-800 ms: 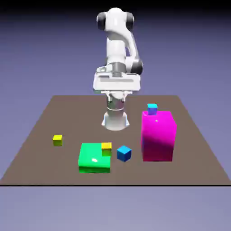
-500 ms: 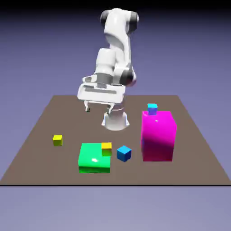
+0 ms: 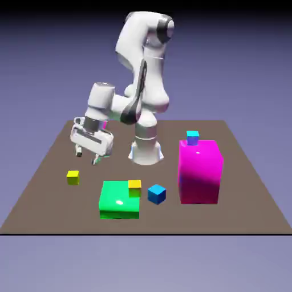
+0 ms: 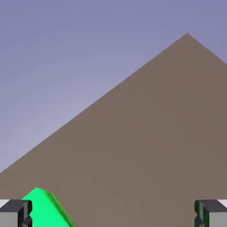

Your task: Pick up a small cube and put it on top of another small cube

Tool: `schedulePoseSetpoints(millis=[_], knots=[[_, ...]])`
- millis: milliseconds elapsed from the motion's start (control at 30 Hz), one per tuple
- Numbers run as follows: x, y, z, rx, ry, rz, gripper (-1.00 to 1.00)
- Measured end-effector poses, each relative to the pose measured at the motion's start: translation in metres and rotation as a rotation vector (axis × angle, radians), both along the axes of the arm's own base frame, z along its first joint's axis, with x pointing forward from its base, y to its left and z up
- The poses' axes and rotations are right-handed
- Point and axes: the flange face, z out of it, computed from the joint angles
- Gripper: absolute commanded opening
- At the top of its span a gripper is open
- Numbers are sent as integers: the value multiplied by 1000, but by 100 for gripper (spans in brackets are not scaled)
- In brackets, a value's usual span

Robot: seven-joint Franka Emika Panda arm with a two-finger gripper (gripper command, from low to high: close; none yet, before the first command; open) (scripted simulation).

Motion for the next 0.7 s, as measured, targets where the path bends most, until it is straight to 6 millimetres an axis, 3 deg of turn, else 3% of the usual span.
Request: schedulePoseSetpoints(millis=[333,700], knots=[[-63,-70,-58,143,87,-358,0],[-138,-115,-112,325,125,-729,0]])
